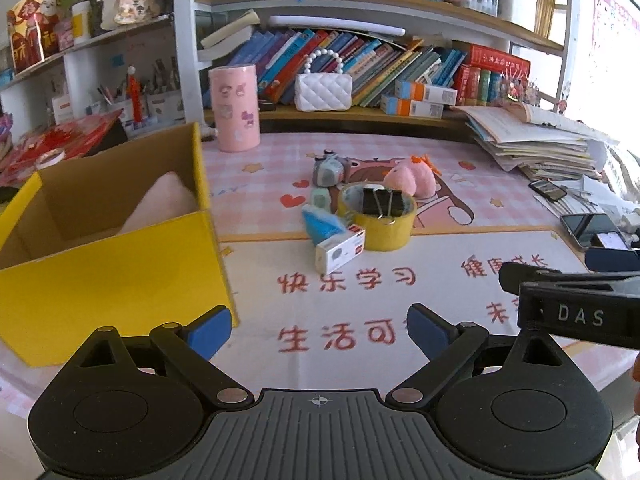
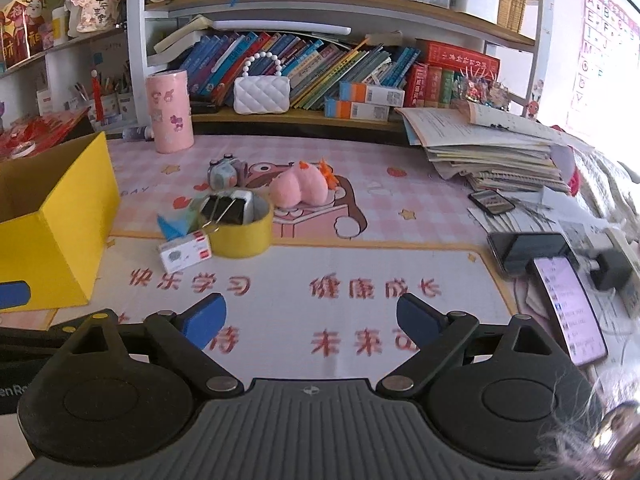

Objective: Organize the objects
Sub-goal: 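Move the left tool back toward the small white-and-red box, then grasp the small white-and-red box with the left tool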

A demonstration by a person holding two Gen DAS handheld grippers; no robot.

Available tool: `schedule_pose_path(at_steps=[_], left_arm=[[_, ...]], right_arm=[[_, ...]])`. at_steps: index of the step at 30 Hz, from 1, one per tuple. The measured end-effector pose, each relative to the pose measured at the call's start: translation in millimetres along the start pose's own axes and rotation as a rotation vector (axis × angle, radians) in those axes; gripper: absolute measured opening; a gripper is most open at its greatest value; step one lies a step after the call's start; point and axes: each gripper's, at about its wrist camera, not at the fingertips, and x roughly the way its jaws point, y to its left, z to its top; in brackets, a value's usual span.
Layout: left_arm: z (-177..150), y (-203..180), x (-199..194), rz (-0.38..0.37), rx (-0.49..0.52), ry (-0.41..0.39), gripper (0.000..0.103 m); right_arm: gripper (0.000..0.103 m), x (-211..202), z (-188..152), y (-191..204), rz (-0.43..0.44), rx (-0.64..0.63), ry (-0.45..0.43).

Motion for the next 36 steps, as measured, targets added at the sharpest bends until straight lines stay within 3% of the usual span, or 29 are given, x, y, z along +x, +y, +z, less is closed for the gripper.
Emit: schedule_pose_path(at_steps=[6,11,20,28,34,36], left_arm=[[12.7,-18.4,20.5,0.015,0.003,0.000,0.085],[25.0,-24.5,50.5,0.030,-0.019,0.040,0.065],[42.0,-19.5,110.2,0.101,-0.041,0.086,0.057],[47.3,-27.3,142.1,0.065,0.006,0.133,0.044],[45.9,-31.0,136.3,0.044,0.032,0.143,0.013],[42.3,-32.7,128.8,0.034,0.037,0.146,0.012]], right_arm=[[0.092,20.3,14.0,-21.0,0.024,0.018,-0.013],[0.092,35.5,23.1,-33.7,0.044,0.019,-0.013],[0.092,60.1,32.6,-54.3,0.065,0.006,0.001],[0.092,75.3,36.0,-68.1,0.067,0.008,0.023],[0.092,82.1,37.1,-69.4,0.082,0.015,0.032],[0.092,83.5,38.2,-66.3,0.093,0.017,0.031]])
